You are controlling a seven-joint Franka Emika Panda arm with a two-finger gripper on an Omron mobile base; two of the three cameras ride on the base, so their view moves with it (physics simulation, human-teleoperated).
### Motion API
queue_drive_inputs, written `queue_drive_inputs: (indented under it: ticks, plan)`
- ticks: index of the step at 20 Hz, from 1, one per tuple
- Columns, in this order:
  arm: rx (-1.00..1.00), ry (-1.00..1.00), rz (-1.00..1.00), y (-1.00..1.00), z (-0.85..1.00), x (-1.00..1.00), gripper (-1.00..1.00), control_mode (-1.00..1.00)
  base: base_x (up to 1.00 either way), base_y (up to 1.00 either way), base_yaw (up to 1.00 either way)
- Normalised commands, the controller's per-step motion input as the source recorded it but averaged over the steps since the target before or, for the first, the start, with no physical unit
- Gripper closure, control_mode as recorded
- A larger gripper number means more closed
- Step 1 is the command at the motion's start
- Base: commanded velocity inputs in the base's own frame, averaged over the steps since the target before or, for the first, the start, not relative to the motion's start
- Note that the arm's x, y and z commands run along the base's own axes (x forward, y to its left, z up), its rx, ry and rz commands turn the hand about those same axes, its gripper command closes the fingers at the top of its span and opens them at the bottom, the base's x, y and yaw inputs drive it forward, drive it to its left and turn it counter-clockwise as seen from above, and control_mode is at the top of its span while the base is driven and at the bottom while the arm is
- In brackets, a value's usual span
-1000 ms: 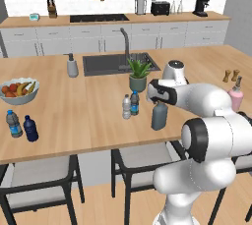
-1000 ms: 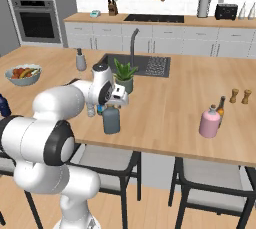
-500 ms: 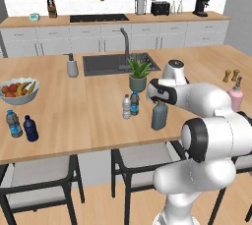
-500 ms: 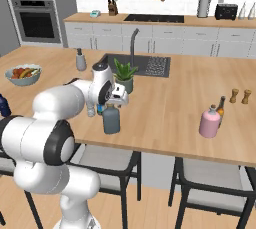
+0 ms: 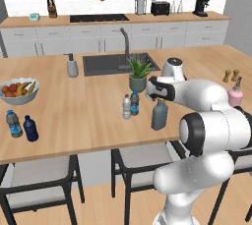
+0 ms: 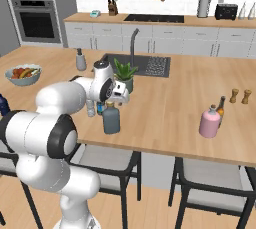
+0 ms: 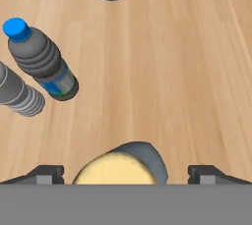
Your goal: Move the plastic bottles in the middle to the plastics group, and the glass bottles in the middle to the glass group.
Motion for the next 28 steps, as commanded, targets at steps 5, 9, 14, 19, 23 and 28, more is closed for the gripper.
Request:
queue_drive_inputs:
  ticks: [5,9,14,19,23,28]
  plan:
    - [0.00,0.00,0.00,0.00,0.00,-0.01,1.00,-1.00,0.00,0.00,0.00]
    - [0.00,0.00,-0.01,-0.01,0.01,-0.05,1.00,-1.00,0.00,0.00,0.00]
    - [-0.02,0.00,-0.05,-0.25,0.22,0.00,1.00,-1.00,0.00,0.00,0.00]
    - [0.00,0.04,-0.04,-0.70,0.42,0.11,1.00,-1.00,0.00,0.00,0.00]
    - [0.00,0.05,0.01,-0.85,0.20,0.35,1.00,-1.00,0.00,0.00,0.00]
    - [0.00,0.01,0.09,-0.87,0.06,0.21,1.00,-1.00,0.00,0.00,0.00]
